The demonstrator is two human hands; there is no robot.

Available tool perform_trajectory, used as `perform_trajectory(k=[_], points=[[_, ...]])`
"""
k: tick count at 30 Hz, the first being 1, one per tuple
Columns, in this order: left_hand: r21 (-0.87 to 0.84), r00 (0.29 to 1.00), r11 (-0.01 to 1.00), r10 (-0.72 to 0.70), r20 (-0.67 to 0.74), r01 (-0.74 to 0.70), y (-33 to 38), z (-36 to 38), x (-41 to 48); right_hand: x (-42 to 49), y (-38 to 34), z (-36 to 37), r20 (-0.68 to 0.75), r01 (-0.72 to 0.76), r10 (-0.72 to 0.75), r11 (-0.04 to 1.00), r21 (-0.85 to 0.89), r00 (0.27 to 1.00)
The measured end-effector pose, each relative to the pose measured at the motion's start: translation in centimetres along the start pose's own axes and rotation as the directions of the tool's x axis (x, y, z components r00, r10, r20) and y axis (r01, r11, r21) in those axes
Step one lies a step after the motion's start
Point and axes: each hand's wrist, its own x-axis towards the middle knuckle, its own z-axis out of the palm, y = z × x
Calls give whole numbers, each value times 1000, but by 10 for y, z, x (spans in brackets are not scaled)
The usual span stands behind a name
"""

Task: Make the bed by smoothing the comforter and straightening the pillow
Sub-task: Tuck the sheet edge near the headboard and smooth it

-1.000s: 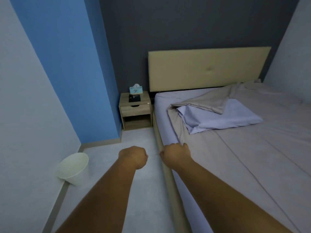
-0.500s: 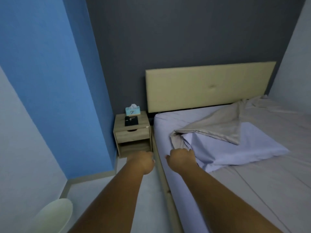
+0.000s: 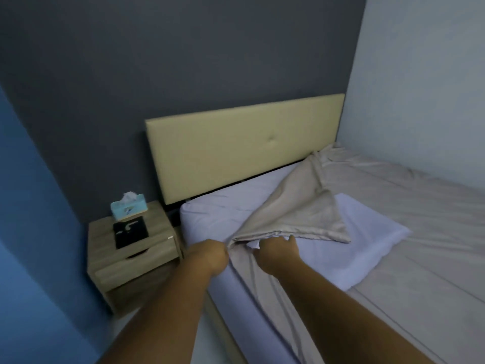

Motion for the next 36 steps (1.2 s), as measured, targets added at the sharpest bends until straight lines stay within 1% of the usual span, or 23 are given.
perform_trajectory(k=[2,5,8,9,12,17,20,23,28,30,32,34,36], points=[[38,998,997,60,16,-60,-6,-16,42,29,7,-4,-9,-94,95,995,30,995],[95,992,987,126,22,-127,3,-33,109,63,26,-11,-172,-159,176,981,108,969],[150,972,960,235,28,-237,34,-43,167,102,58,-9,7,-302,302,952,57,953],[165,959,945,283,17,-282,46,-45,184,117,70,-5,31,-333,332,942,46,943],[178,919,906,393,-18,-384,77,-49,233,164,103,-2,12,-416,416,907,69,909],[237,870,841,491,39,-485,113,-58,311,226,140,-1,23,-544,546,827,143,837],[259,832,795,551,72,-549,143,-62,355,253,166,2,18,-623,631,761,181,776],[250,766,729,635,104,-638,179,-52,397,271,195,14,-3,-693,708,691,207,706],[186,602,577,786,138,-796,238,-3,455,294,238,53,-44,-811,842,530,247,537],[165,532,511,836,134,-844,254,24,470,300,248,76,-53,-846,882,464,262,468],[153,481,461,864,146,-874,266,53,482,302,255,102,-56,-868,908,415,274,416],[150,458,436,871,176,-887,276,83,494,301,261,129,-42,-880,923,378,287,382],[151,458,434,862,216,-888,284,113,507,299,267,158,1,-893,933,344,289,359]])
